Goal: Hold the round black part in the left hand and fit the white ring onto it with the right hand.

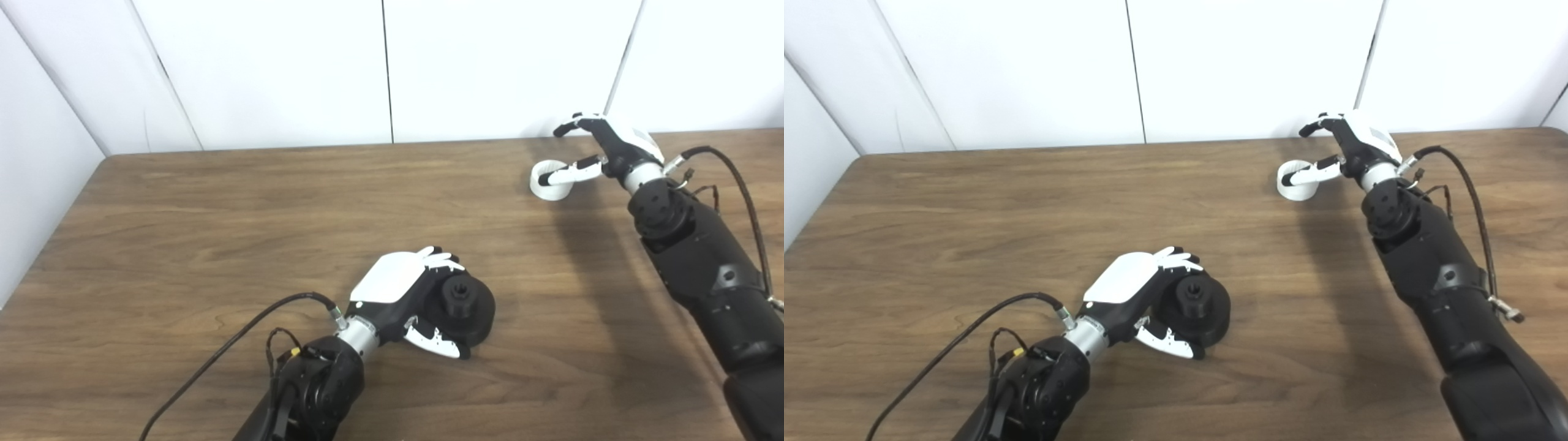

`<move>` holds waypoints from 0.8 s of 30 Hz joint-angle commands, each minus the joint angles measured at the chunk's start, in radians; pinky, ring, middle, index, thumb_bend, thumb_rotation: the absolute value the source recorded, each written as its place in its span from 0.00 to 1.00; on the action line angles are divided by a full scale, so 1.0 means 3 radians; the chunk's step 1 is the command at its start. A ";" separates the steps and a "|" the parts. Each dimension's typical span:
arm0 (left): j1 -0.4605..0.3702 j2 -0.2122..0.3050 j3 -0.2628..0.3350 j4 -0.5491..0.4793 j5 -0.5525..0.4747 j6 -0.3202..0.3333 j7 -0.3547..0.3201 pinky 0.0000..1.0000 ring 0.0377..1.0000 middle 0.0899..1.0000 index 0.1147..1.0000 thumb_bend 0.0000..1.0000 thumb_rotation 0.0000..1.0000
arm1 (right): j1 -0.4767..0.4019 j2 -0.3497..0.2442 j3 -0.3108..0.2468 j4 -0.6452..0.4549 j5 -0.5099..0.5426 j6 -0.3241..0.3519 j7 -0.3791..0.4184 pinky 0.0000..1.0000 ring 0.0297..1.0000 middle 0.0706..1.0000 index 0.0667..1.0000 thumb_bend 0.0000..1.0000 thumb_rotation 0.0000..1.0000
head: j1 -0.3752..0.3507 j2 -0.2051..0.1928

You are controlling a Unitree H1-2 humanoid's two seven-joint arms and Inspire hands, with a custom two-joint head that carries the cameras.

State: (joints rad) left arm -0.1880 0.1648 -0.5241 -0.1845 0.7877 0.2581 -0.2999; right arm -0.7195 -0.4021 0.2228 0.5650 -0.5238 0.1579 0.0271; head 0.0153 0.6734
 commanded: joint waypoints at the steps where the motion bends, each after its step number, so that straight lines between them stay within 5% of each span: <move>1: 0.0067 0.0006 -0.0075 0.0140 -0.0062 0.0032 -0.0187 0.86 0.96 0.89 0.72 0.93 0.29 | -0.0241 -0.0106 0.0010 -0.0036 -0.0029 -0.0104 0.0008 0.90 0.99 0.93 0.73 0.86 0.30 | 0.0001 0.0001; 24: 0.0038 0.0022 -0.0051 0.0153 -0.0073 0.0016 -0.0188 0.86 0.97 0.89 0.71 0.95 0.30 | -0.0211 -0.0140 0.0141 0.0107 -0.0074 -0.0036 0.0205 0.90 0.99 0.92 0.73 0.86 0.27 | 0.0038 0.0009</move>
State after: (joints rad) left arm -0.1896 0.1671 -0.5229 -0.1823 0.7877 0.2528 -0.3004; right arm -0.7229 -0.4244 0.2682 0.6050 -0.5351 0.1606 0.0940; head 0.0261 0.6750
